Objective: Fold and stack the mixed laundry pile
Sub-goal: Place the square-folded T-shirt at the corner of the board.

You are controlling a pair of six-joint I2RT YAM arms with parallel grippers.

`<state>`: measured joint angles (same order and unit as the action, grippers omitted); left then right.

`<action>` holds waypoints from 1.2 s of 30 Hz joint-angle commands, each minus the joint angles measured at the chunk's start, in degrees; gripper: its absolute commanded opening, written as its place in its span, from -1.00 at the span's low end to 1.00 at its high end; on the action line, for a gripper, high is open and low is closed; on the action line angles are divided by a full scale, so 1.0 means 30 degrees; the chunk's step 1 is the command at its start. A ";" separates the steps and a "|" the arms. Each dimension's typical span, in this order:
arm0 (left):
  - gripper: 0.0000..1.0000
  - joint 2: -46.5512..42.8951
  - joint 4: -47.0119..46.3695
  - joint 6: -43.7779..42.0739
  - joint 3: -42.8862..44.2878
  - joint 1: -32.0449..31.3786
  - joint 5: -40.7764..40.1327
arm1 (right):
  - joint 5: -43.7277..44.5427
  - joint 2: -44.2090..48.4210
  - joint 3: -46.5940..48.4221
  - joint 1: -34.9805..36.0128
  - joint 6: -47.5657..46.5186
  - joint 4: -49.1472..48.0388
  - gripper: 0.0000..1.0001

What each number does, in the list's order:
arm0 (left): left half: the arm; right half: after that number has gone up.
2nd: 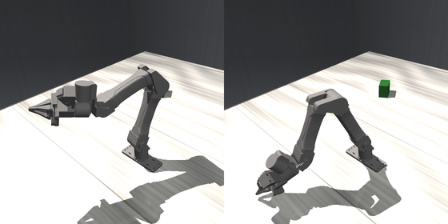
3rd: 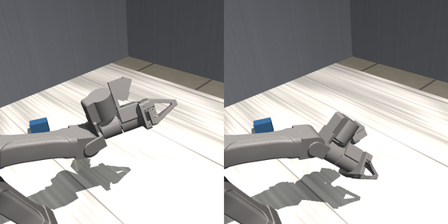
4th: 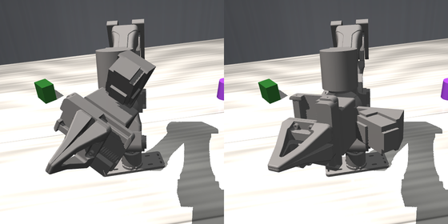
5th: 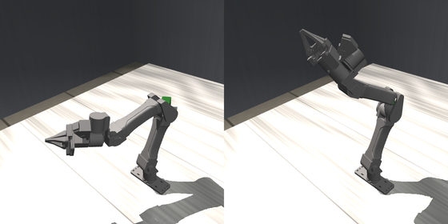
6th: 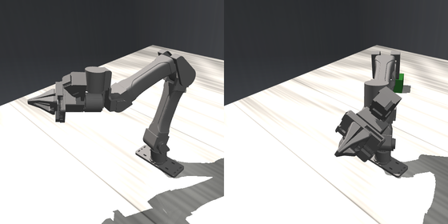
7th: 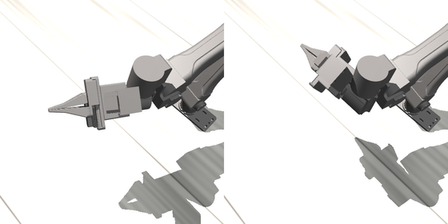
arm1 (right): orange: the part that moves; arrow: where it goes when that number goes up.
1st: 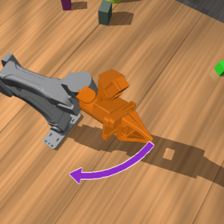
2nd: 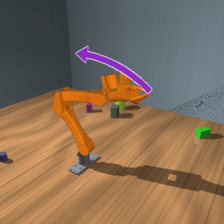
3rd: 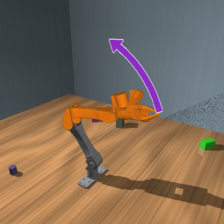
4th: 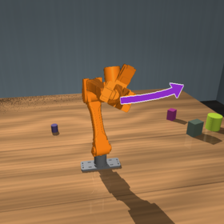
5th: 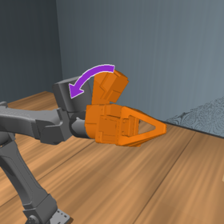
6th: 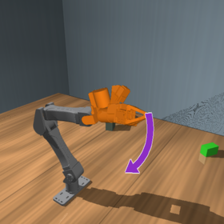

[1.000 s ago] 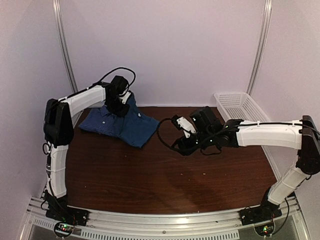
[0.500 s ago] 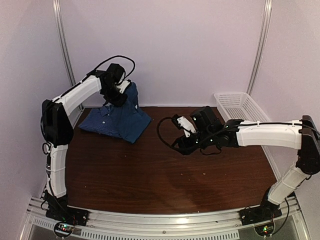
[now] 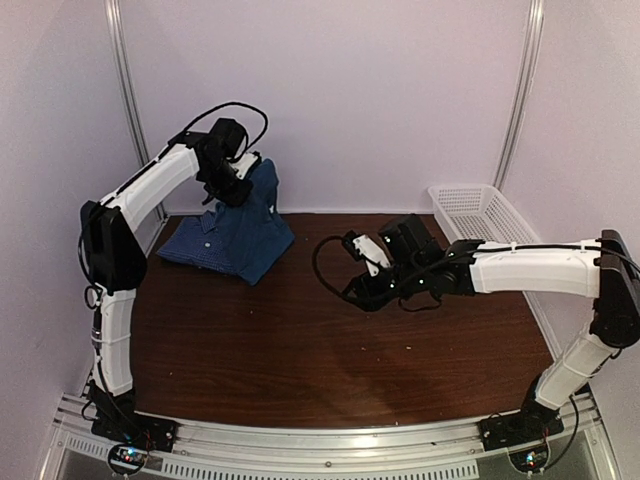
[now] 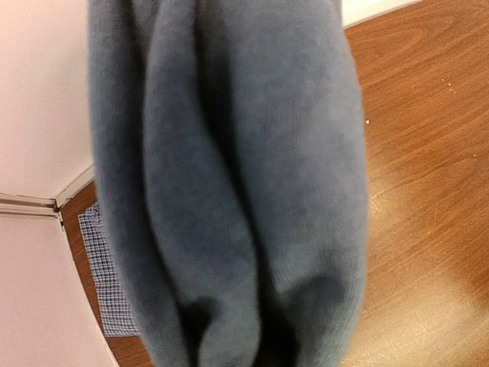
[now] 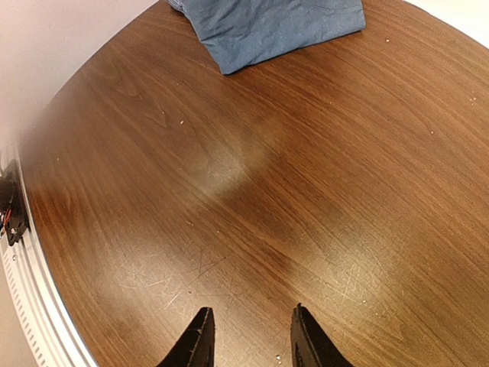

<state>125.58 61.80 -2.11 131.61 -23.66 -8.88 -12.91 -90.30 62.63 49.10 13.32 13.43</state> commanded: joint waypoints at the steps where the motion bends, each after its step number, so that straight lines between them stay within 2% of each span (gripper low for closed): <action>1: -1.00 -0.0756 -0.0105 -0.0150 0.1504 0.0201 0.0243 | -0.0223 -0.0280 0.0158 -0.0078 0.0042 -0.0277 -0.31; 14: -1.00 -0.0786 -0.0344 -0.0225 0.1387 0.1358 0.0537 | -0.0480 -0.0835 0.0446 -0.0081 -0.0047 -0.0346 -0.33; 20: -1.00 -0.0201 -0.1277 -0.0819 0.0414 0.2946 0.0282 | -0.0570 -0.1091 0.0675 -0.0078 -0.0105 -0.0280 -0.34; 24: -1.00 0.0341 -0.3091 -0.1305 -0.0781 0.3705 0.0883 | -0.0702 -0.1330 0.0790 -0.0078 -0.0178 -0.0210 -0.34; 29: -1.00 0.1487 -0.4830 -0.2439 -0.1260 0.3984 -0.1342 | -0.0692 -0.1583 0.0977 -0.0108 -0.0205 0.0027 -0.35; 36: -1.00 0.3168 -0.5524 -0.2200 -0.1208 0.5022 -0.2074 | -0.0749 -0.2038 0.1058 -0.0139 -0.0150 0.0139 -0.37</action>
<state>133.91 50.78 -8.29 128.14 -10.96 -12.25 -14.66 -95.26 64.31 49.10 13.28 13.50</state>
